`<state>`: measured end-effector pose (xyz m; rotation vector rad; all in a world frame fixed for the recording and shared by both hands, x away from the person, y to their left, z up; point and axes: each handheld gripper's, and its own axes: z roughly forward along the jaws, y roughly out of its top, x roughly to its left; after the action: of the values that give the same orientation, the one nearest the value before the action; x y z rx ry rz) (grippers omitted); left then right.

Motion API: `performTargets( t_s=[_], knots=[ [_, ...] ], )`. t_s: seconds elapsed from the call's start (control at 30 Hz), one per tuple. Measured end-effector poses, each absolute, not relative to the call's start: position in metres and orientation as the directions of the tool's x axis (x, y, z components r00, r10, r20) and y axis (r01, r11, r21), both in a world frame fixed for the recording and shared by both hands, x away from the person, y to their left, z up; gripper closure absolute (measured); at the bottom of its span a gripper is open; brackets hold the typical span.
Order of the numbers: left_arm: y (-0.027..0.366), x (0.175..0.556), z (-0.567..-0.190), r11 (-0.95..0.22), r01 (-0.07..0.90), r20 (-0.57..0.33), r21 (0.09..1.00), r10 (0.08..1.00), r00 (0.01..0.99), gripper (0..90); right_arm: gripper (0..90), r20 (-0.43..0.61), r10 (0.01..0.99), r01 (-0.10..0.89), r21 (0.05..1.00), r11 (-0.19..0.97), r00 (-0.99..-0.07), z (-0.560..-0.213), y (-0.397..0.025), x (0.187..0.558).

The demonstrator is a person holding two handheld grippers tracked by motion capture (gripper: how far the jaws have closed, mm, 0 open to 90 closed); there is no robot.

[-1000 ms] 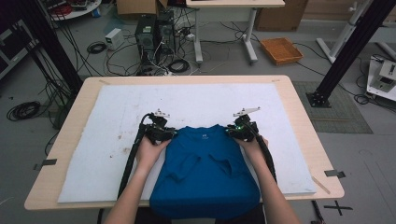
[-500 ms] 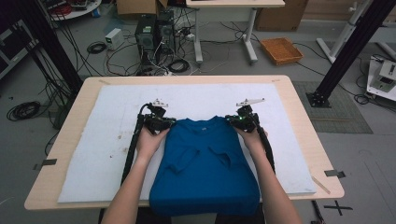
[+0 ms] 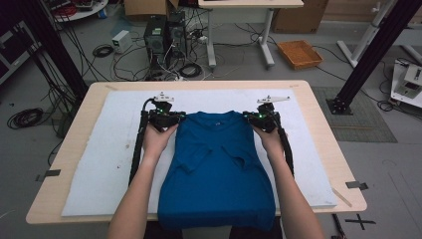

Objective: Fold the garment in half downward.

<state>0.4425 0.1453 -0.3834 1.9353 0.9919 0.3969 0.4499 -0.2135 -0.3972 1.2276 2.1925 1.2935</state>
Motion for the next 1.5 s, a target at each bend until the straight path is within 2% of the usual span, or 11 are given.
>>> performTargets(
  t_s=[0.37,0.83,1.5],
  knots=[
    [0.146,0.421,-0.372,-0.299,0.444,-0.087,0.845,0.742,0.665,88.4,88.8,0.142,0.789,0.483,0.849,0.213,-0.597,-0.388,-0.221,0.424],
    [0.151,0.37,-0.361,-0.304,0.379,-0.075,0.874,0.686,0.724,88.4,88.7,0.162,0.739,0.426,0.886,0.183,-0.654,-0.377,-0.229,0.373],
    [0.147,0.283,-0.379,-0.417,0.288,0.026,0.862,0.603,0.797,88.3,88.4,0.12,0.715,0.41,0.878,0.248,-0.689,-0.398,-0.237,0.285]
  ],
)
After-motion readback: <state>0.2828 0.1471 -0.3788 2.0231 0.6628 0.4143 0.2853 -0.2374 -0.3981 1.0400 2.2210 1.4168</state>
